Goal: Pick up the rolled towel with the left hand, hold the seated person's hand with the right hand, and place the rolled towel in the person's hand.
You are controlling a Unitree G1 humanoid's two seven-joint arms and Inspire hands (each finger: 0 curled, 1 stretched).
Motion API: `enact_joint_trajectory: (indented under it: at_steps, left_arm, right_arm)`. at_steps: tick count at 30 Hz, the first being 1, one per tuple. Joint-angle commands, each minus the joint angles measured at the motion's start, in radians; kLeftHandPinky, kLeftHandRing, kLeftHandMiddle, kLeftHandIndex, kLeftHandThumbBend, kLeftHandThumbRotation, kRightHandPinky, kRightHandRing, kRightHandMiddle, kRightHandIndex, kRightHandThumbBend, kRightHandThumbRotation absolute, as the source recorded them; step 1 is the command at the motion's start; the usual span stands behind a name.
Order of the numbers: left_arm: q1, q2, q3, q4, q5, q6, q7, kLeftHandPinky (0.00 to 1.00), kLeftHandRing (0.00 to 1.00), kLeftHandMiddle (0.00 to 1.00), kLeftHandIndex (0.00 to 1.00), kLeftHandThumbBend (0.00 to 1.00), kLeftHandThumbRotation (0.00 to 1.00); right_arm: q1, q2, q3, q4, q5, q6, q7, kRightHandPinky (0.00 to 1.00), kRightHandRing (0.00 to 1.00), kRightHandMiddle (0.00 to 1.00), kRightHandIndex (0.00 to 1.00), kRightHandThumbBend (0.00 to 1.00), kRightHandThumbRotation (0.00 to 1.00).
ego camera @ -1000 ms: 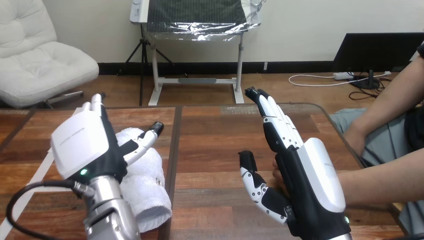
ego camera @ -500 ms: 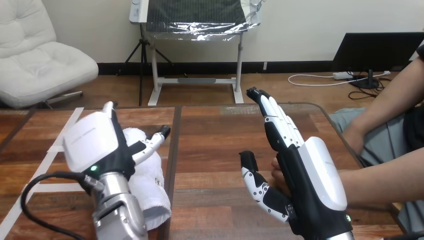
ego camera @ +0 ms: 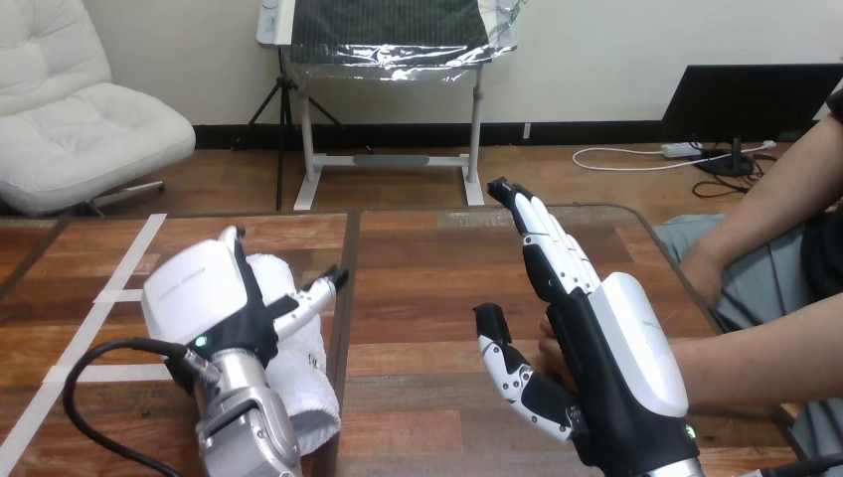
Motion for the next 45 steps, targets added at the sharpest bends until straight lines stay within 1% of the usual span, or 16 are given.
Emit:
enact_joint_trajectory:
  at_steps: [1,6,11,18,24,33,39,45]
  left_arm:
    - [-0.076,0.035,-0.02,0.042,-0.001,0.012,0.0,0.7,0.8,0.86,0.89,0.89,0.86]
    - [-0.083,0.043,-0.03,0.064,-0.01,0.026,-0.005,0.72,0.81,0.87,0.9,0.9,0.89]
    - [-0.085,0.045,-0.034,0.089,-0.025,0.031,0.016,0.73,0.82,0.88,0.9,0.91,0.9]
    - [-0.09,0.058,-0.05,0.123,-0.031,0.045,0.025,0.74,0.83,0.89,0.9,0.92,0.92]
    - [-0.085,0.063,-0.055,0.147,-0.04,0.052,0.037,0.75,0.84,0.9,0.9,0.94,0.93]
    - [-0.08,0.07,-0.061,0.174,-0.054,0.076,0.033,0.8,0.88,0.92,0.93,0.95,0.94]
    - [-0.075,0.082,-0.074,0.188,-0.056,0.099,0.018,0.83,0.89,0.94,0.94,0.96,0.95]
    - [-0.074,0.092,-0.087,0.217,-0.05,0.121,0.018,0.84,0.9,0.94,0.95,0.97,0.96]
  right_arm:
    - [-0.037,0.011,-0.01,-0.058,0.011,0.004,0.005,1.0,1.0,1.0,0.99,0.07,0.0]
    - [-0.037,0.007,-0.011,-0.062,0.011,0.007,0.01,1.0,1.0,1.0,0.99,0.08,0.0]
    - [-0.035,0.003,-0.012,-0.066,0.02,0.008,0.018,1.0,1.0,1.0,0.99,0.08,0.0]
    - [-0.036,-0.001,-0.014,-0.067,0.018,0.004,0.022,1.0,1.0,1.0,0.99,0.08,0.0]
    - [-0.034,-0.001,-0.015,-0.073,0.019,0.01,0.035,1.0,1.0,1.0,0.99,0.08,0.0]
    - [-0.031,-0.005,-0.018,-0.078,0.008,0.011,0.043,1.0,1.0,1.0,0.99,0.09,0.0]
    - [-0.031,-0.006,-0.02,-0.083,0.011,0.016,0.055,1.0,1.0,1.0,0.99,0.09,0.0]
    - [-0.032,-0.006,-0.023,-0.083,0.014,0.016,0.061,1.0,1.0,1.0,0.98,0.08,0.0]
